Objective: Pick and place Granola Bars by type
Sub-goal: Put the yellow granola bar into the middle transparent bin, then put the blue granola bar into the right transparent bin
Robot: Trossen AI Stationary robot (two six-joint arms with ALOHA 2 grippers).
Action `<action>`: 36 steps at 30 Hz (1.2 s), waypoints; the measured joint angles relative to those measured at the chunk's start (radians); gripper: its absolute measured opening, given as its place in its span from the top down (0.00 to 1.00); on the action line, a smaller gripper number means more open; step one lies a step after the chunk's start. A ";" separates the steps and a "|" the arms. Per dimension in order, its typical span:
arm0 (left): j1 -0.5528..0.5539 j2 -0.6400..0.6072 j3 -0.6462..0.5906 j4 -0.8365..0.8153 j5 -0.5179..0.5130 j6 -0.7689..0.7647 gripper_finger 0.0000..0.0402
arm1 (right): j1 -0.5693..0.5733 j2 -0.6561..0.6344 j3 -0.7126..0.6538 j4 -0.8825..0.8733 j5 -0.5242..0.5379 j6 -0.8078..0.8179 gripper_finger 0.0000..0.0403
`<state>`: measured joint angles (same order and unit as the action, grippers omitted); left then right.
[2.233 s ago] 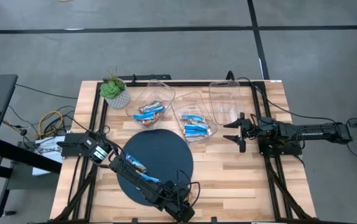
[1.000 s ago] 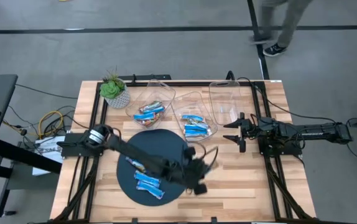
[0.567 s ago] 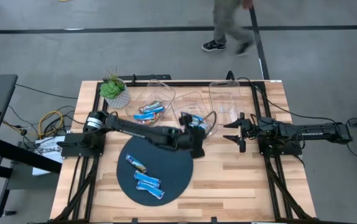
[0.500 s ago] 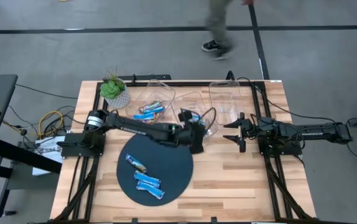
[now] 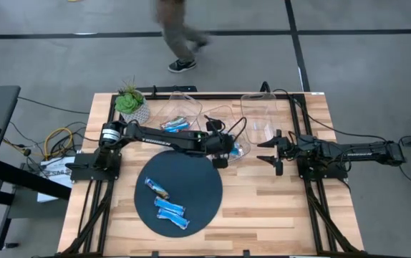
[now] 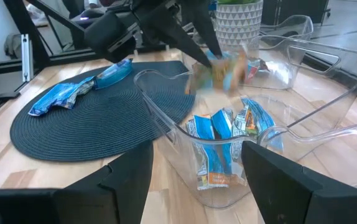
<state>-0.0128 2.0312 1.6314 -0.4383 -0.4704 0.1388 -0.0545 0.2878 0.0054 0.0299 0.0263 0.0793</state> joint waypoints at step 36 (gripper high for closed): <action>-0.393 -0.207 -0.001 -0.787 0.267 -0.174 0.54 | 0.000 0.000 0.000 0.000 0.000 0.000 0.41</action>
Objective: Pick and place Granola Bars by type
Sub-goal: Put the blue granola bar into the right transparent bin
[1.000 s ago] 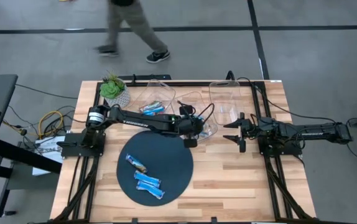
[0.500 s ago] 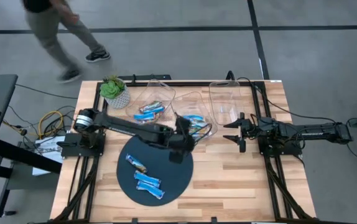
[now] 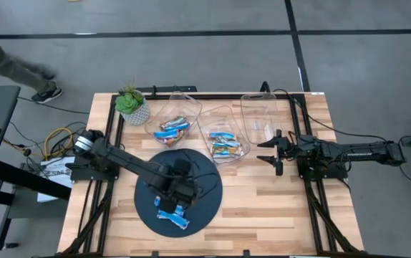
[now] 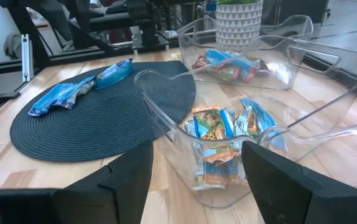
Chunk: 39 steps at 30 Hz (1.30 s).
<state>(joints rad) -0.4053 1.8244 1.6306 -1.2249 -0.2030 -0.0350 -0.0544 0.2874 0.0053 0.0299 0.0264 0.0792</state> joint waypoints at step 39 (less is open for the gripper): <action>-0.061 -0.381 -0.901 0.558 0.121 -0.106 0.54 | 0.000 0.000 0.000 0.000 0.000 0.000 0.41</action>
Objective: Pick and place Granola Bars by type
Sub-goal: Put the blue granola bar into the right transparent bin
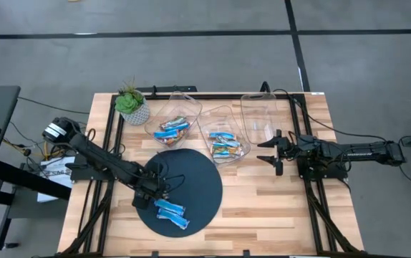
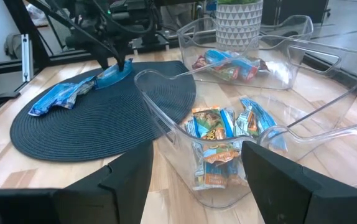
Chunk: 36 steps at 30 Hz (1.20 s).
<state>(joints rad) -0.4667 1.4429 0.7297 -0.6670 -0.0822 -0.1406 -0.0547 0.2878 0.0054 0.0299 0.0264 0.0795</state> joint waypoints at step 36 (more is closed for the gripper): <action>-0.001 0.000 -0.059 0.228 -0.165 -0.284 0.87 | 0.003 0.000 0.000 0.032 -0.003 0.075 0.41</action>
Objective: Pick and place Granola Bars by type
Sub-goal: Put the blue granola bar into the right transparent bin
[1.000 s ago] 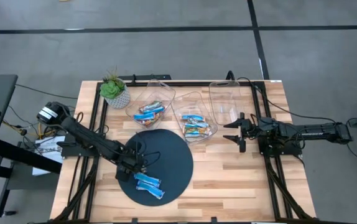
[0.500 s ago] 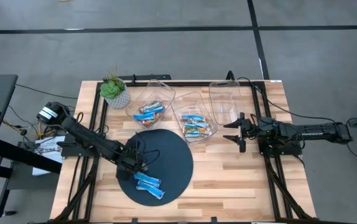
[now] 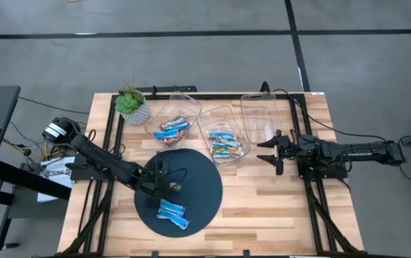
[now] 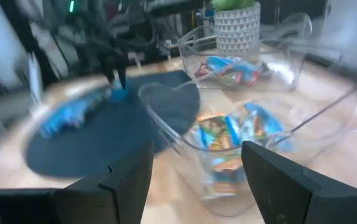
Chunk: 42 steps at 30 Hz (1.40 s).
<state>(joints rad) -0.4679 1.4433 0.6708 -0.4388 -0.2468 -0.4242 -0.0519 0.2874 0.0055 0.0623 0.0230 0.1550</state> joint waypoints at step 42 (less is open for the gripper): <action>0.386 0.000 0.274 0.785 -0.034 0.237 0.87 | 0.081 0.756 0.553 0.375 0.005 0.023 0.41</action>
<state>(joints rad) -0.0820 1.4437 0.9447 0.3461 -0.2811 -0.1877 0.0287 1.0431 0.5581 0.4377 0.0280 0.1782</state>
